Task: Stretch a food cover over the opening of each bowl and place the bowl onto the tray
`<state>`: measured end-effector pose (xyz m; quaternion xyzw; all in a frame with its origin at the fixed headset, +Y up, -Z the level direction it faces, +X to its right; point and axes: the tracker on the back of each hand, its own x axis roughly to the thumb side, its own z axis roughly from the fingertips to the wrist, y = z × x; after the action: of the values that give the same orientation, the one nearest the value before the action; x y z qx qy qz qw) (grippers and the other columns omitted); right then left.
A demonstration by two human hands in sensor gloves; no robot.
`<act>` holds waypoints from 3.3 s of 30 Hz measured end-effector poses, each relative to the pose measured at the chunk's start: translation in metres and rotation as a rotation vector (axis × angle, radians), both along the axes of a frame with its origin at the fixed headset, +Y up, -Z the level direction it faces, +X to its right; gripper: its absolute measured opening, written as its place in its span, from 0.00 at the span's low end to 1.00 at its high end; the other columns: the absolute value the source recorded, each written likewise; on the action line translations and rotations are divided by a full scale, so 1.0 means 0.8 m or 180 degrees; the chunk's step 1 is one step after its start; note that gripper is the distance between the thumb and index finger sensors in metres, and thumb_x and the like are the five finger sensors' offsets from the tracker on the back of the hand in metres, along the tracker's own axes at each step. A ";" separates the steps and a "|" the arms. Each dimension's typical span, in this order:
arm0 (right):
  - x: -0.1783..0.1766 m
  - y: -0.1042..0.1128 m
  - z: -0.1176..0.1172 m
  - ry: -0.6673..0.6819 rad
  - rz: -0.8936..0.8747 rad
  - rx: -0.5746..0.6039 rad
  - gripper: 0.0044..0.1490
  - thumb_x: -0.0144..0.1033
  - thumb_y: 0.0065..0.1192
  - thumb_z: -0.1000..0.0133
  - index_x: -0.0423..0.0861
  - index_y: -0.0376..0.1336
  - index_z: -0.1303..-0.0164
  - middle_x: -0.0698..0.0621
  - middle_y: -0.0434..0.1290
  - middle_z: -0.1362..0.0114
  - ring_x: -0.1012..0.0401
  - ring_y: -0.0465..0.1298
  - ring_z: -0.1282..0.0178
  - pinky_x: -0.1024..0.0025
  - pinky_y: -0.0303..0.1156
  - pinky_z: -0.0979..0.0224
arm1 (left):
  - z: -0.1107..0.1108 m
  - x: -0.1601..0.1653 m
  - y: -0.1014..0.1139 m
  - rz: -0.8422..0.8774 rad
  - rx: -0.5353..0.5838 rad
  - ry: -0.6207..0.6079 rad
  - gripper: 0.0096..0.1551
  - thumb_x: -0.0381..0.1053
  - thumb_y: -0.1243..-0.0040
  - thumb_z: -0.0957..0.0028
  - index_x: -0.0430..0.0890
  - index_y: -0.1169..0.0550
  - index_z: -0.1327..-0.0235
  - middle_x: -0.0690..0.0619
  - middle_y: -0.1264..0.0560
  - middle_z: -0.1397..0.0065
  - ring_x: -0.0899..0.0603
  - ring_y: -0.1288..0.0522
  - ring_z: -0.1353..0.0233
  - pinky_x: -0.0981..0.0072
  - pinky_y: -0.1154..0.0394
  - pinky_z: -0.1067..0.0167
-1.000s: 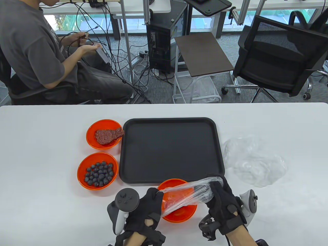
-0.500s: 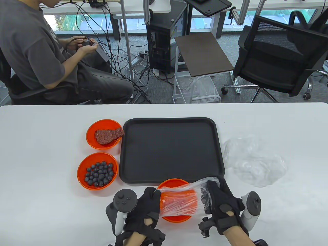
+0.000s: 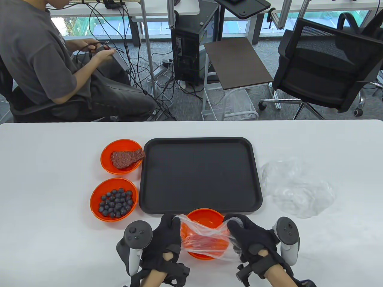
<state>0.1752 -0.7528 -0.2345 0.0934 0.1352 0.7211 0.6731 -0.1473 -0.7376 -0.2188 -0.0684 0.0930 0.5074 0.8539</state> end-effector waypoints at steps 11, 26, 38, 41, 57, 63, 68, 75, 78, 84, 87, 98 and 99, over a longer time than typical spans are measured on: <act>-0.011 -0.005 -0.003 0.0971 -0.0805 -0.0325 0.30 0.59 0.68 0.44 0.48 0.79 0.45 0.58 0.80 0.60 0.70 0.82 0.80 0.81 0.83 0.81 | -0.001 -0.006 0.000 -0.0197 -0.0034 0.0058 0.27 0.67 0.46 0.45 0.52 0.21 0.43 0.64 0.14 0.79 0.52 0.17 0.83 0.60 0.14 0.74; 0.021 0.015 0.009 -0.0695 0.0695 0.0401 0.26 0.49 0.62 0.43 0.44 0.72 0.43 0.60 0.80 0.67 0.72 0.81 0.86 0.81 0.82 0.88 | 0.012 0.000 -0.008 -0.0712 -0.0270 0.0033 0.27 0.65 0.45 0.45 0.51 0.21 0.42 0.63 0.14 0.80 0.52 0.18 0.84 0.60 0.14 0.75; -0.010 0.020 0.025 -0.0923 0.2692 0.1198 0.28 0.46 0.57 0.44 0.41 0.70 0.43 0.58 0.80 0.66 0.72 0.81 0.88 0.82 0.82 0.90 | 0.025 0.020 -0.025 -0.1502 -0.0341 -0.0058 0.27 0.64 0.46 0.46 0.50 0.22 0.41 0.63 0.14 0.79 0.51 0.18 0.84 0.59 0.14 0.75; -0.013 0.013 0.021 -0.0897 0.2921 0.1236 0.28 0.46 0.56 0.44 0.40 0.69 0.43 0.58 0.81 0.66 0.71 0.81 0.88 0.82 0.82 0.90 | 0.026 0.022 -0.028 -0.1573 -0.0332 -0.0064 0.27 0.64 0.47 0.45 0.50 0.23 0.40 0.63 0.14 0.78 0.51 0.17 0.84 0.59 0.14 0.75; -0.021 -0.014 -0.002 -0.0839 0.3105 0.1006 0.29 0.42 0.57 0.44 0.39 0.67 0.38 0.52 0.82 0.59 0.69 0.82 0.87 0.79 0.82 0.89 | 0.018 0.026 -0.043 -0.1659 -0.0257 -0.0156 0.28 0.63 0.47 0.45 0.50 0.25 0.38 0.63 0.14 0.75 0.52 0.17 0.82 0.59 0.13 0.73; -0.022 -0.017 -0.010 -0.0788 0.3077 0.0883 0.29 0.39 0.57 0.44 0.39 0.66 0.36 0.50 0.83 0.55 0.69 0.82 0.86 0.79 0.82 0.88 | 0.012 0.027 -0.047 -0.1616 -0.0238 -0.0188 0.27 0.62 0.47 0.46 0.51 0.25 0.37 0.63 0.14 0.75 0.52 0.16 0.81 0.59 0.13 0.72; -0.020 -0.019 -0.016 -0.0714 0.3006 0.0791 0.30 0.39 0.56 0.44 0.43 0.65 0.31 0.52 0.83 0.52 0.71 0.82 0.84 0.80 0.83 0.86 | 0.004 0.024 -0.052 -0.1501 -0.0263 -0.0249 0.27 0.63 0.47 0.46 0.53 0.25 0.36 0.64 0.13 0.74 0.52 0.16 0.80 0.59 0.13 0.71; -0.003 -0.027 -0.033 -0.0479 0.2577 0.0375 0.29 0.39 0.55 0.43 0.51 0.65 0.29 0.54 0.83 0.48 0.72 0.82 0.81 0.81 0.84 0.83 | -0.010 0.019 -0.055 -0.1264 -0.0363 -0.0308 0.26 0.63 0.46 0.46 0.56 0.24 0.36 0.63 0.12 0.72 0.51 0.16 0.79 0.58 0.14 0.71; 0.000 -0.031 -0.039 -0.0386 0.2463 0.0210 0.28 0.39 0.54 0.43 0.54 0.65 0.30 0.55 0.83 0.47 0.73 0.82 0.79 0.81 0.84 0.81 | -0.017 0.016 -0.057 -0.1168 -0.0423 -0.0350 0.26 0.63 0.46 0.46 0.57 0.23 0.36 0.63 0.12 0.71 0.50 0.15 0.78 0.58 0.14 0.71; 0.005 -0.038 -0.050 -0.0205 0.2261 -0.0042 0.29 0.41 0.54 0.42 0.60 0.64 0.28 0.56 0.82 0.41 0.73 0.82 0.76 0.82 0.85 0.78 | -0.027 0.013 -0.060 -0.1053 -0.0544 -0.0429 0.26 0.63 0.46 0.46 0.58 0.22 0.37 0.62 0.11 0.69 0.50 0.14 0.76 0.58 0.15 0.71; 0.006 -0.045 -0.057 -0.0081 0.2001 -0.0259 0.28 0.40 0.54 0.42 0.60 0.66 0.30 0.55 0.80 0.37 0.71 0.82 0.74 0.80 0.84 0.76 | -0.034 0.010 -0.062 -0.0933 -0.0664 -0.0504 0.26 0.63 0.45 0.46 0.58 0.22 0.37 0.61 0.11 0.66 0.48 0.13 0.73 0.58 0.15 0.71; -0.003 -0.050 -0.064 0.0123 0.1920 -0.0429 0.29 0.41 0.57 0.42 0.49 0.66 0.29 0.53 0.82 0.42 0.66 0.83 0.73 0.75 0.84 0.74 | -0.043 0.011 -0.062 -0.0940 -0.0926 -0.0519 0.26 0.64 0.42 0.45 0.56 0.19 0.39 0.60 0.10 0.64 0.46 0.12 0.71 0.60 0.15 0.71; -0.003 -0.050 -0.064 0.0110 0.1925 -0.0440 0.29 0.41 0.57 0.41 0.48 0.66 0.29 0.53 0.82 0.43 0.66 0.83 0.73 0.74 0.84 0.74 | -0.043 0.012 -0.062 -0.0968 -0.0924 -0.0506 0.26 0.65 0.42 0.45 0.56 0.19 0.40 0.60 0.10 0.64 0.46 0.12 0.71 0.60 0.15 0.71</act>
<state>0.1729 -0.7925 -0.2855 0.0152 0.2170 0.8760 0.4304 -0.1377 -0.7870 -0.2534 -0.2155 0.1067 0.3471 0.9065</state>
